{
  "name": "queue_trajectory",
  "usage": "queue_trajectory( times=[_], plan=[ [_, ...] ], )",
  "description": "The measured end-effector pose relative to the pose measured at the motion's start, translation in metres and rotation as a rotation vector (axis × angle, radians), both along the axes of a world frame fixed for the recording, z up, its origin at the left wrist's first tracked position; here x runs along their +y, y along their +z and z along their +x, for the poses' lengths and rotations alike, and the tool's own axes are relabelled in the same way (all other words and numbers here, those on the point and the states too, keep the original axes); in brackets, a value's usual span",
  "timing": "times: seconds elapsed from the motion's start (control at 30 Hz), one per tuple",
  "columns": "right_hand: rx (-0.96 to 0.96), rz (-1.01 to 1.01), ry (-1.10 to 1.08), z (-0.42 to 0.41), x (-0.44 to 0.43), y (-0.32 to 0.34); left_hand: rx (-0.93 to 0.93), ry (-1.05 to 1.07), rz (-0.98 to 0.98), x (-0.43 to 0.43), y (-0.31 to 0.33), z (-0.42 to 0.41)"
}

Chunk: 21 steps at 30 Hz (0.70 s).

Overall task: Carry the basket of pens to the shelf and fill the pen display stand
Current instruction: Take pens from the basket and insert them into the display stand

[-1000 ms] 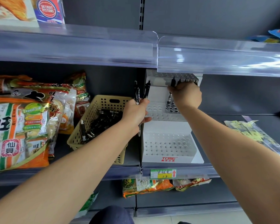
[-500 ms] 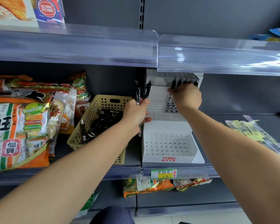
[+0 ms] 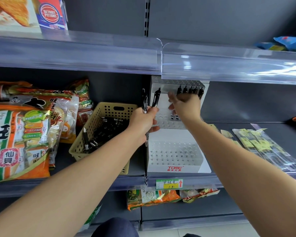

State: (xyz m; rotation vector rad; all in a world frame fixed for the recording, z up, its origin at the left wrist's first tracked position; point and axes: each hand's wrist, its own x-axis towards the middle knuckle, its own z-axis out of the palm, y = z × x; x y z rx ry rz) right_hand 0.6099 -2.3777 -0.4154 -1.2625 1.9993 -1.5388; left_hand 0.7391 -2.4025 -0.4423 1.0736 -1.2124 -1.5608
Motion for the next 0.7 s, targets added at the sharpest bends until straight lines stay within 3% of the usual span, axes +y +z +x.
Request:
queue_trajectory(
  times=[0.1,0.23,0.53,0.7],
  plan=[
    [-0.295,-0.002,0.225,0.010,0.007,0.003,-0.005,-0.008,-0.002,0.005,0.002,0.000],
    [-0.391,0.039,0.388,0.010,0.011,0.004,0.001,-0.023,-0.007,0.009,0.007,-0.001],
    [-0.430,0.027,0.344,0.001,0.009,0.012,-0.075,-0.038,-0.045,0.009,0.007,-0.003],
    [-0.484,-0.103,0.236,-0.003,0.005,0.023,-0.179,0.065,-0.087,0.001,0.004,0.000]
  ],
)
